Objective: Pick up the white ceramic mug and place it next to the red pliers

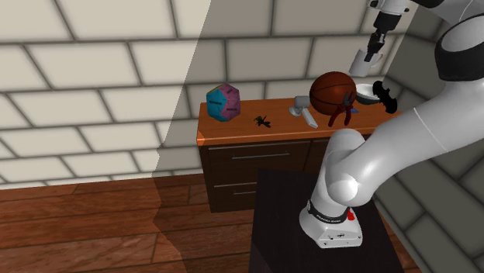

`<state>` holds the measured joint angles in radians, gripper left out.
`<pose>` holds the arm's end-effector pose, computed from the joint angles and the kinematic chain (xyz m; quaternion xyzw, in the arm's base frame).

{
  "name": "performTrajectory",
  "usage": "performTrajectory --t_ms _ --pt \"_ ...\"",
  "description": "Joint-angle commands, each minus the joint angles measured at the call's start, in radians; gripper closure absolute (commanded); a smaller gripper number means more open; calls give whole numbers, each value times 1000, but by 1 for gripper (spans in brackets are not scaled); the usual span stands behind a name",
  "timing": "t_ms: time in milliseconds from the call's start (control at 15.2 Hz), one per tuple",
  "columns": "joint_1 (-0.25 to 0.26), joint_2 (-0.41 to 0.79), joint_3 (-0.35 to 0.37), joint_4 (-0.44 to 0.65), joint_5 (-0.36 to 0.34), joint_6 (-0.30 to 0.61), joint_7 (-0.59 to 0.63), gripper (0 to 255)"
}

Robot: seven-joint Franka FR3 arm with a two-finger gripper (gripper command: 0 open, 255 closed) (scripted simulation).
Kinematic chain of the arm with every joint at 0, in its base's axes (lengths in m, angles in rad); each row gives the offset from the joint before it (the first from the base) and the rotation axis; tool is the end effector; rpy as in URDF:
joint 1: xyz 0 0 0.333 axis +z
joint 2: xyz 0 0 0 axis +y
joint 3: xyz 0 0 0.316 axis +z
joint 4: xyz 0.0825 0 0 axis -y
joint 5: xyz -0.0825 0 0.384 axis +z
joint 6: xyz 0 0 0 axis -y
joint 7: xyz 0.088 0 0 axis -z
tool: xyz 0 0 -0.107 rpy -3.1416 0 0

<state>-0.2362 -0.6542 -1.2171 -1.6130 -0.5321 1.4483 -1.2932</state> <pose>-0.1867 -0.4968 0.6338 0.9942 -0.0951 0.0470 0.0198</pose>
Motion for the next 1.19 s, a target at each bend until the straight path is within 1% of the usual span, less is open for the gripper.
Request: performTrajectory --t_ms 0,198,264,660,1122 --pt "42 3 -64 58 -12 -13 -45 255" --pt "134 -2 -179 173 -37 -42 -114 255" --pt "199 -10 -250 250 -54 -64 -155 255" --pt "140 -40 -226 137 -73 11 -134 255" --pt "93 -70 -222 24 -95 94 -115 255"
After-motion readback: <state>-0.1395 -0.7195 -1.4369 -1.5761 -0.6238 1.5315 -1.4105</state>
